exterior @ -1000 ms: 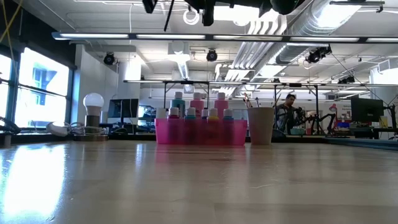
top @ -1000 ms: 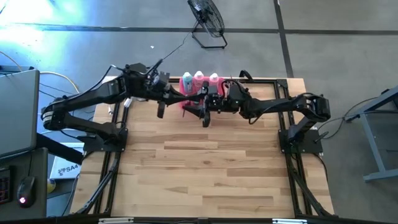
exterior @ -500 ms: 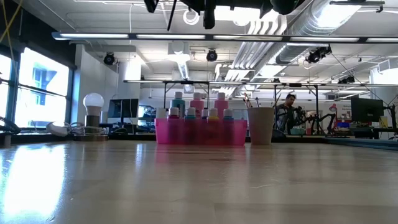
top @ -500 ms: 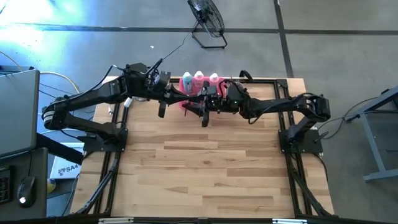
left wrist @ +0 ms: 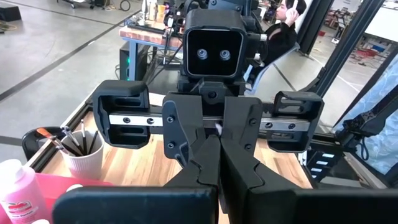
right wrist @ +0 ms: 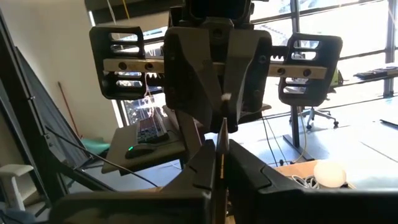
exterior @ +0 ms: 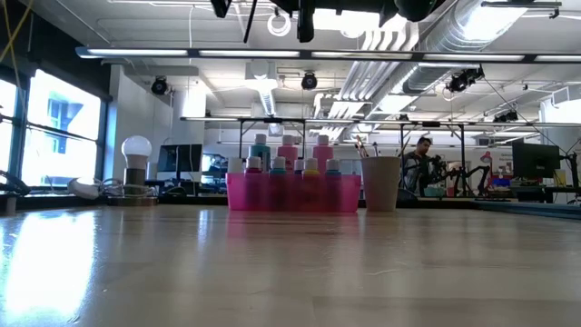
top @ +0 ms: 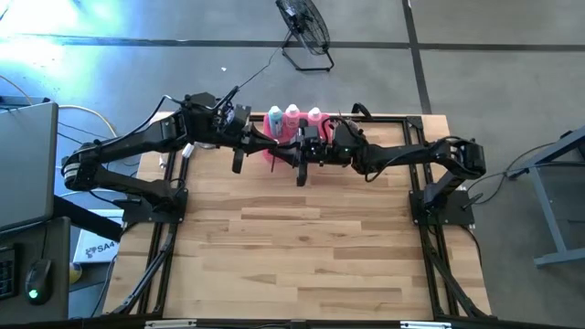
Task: Pick & Place Paint Supplies
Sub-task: Put the silver paintbrush into the white cup
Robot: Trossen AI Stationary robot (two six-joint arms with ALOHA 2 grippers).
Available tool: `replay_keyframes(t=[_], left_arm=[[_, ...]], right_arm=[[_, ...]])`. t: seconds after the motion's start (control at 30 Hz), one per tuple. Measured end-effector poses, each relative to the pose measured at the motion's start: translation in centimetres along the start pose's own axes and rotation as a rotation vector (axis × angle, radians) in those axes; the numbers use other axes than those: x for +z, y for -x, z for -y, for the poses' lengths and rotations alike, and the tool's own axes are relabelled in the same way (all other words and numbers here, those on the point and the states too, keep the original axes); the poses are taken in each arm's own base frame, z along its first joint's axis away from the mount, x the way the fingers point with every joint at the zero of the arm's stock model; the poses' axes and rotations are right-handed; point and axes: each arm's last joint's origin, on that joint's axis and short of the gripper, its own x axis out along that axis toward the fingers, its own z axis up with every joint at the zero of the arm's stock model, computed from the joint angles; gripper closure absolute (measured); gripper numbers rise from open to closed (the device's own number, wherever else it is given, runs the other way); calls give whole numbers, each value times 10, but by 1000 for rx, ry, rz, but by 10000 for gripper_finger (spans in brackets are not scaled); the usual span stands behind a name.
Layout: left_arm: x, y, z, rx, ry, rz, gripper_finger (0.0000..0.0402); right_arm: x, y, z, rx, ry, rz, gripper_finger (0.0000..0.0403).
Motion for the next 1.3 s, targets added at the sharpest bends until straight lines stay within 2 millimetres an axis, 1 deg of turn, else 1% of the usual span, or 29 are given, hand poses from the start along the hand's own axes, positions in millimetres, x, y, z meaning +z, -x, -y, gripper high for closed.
replay_keyframes(t=[0.6, 0.7, 0.9, 1.0, 1.07, 1.17, 1.23, 1.3], left_arm=[[0, 0, 0, 6, 0, 4, 399], [0, 0, 0, 10, 5, 5, 377], [1, 0, -2, 57, 6, 11, 299], [1, 3, -1, 57, 5, 14, 272], [3, 5, 0, 56, 1, 26, 262], [5, 11, 3, 56, 12, 34, 259], [7, 18, 5, 68, 22, 42, 259], [10, 28, 8, 121, 20, 65, 259]], right_arm=[[0, 0, -1, 3, -30, 1, 393], [0, 0, -1, 3, -28, 1, 393], [0, 0, -1, 4, -27, 1, 393], [0, 0, -1, 10, -27, -2, 393], [0, 0, -1, 9, -27, -2, 393], [0, 0, 0, 8, -27, -2, 393], [0, 0, 1, 4, -26, -2, 393], [1, 1, 3, -4, -25, -3, 393]])
